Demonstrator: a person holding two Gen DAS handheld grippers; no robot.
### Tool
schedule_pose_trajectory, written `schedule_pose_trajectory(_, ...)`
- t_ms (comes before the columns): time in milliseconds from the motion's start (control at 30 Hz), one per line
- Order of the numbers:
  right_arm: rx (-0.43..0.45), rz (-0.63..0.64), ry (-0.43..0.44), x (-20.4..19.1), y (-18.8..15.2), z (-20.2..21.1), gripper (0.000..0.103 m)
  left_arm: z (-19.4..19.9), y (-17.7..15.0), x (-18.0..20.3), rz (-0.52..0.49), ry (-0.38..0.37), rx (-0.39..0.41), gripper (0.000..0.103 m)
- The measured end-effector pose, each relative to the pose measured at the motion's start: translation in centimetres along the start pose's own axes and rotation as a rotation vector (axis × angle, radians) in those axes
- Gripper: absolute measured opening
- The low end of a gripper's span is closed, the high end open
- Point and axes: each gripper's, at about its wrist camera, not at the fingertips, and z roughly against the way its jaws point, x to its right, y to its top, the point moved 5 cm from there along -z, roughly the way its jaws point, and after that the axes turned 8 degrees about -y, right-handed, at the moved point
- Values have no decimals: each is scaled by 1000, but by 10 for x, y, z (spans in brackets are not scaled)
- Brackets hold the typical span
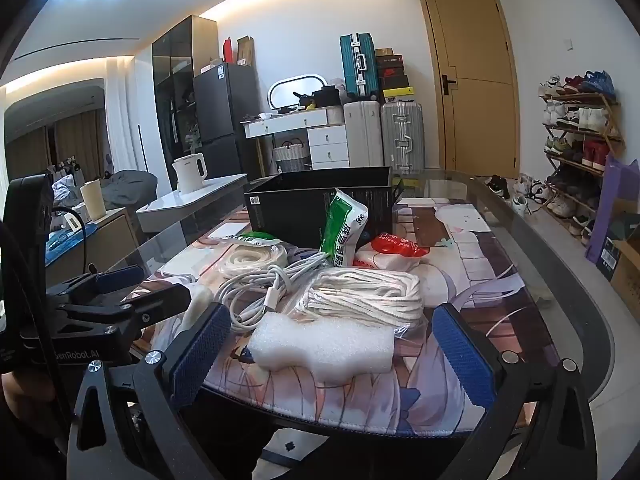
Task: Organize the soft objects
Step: 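Move left tool toward white plush toy while right tool approaches white foam block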
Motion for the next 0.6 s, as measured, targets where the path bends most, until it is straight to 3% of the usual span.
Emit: schedule_pose_trajectory(600,3,2,6,2,-1,0,103,4,1,1,-4,-5,13,103)
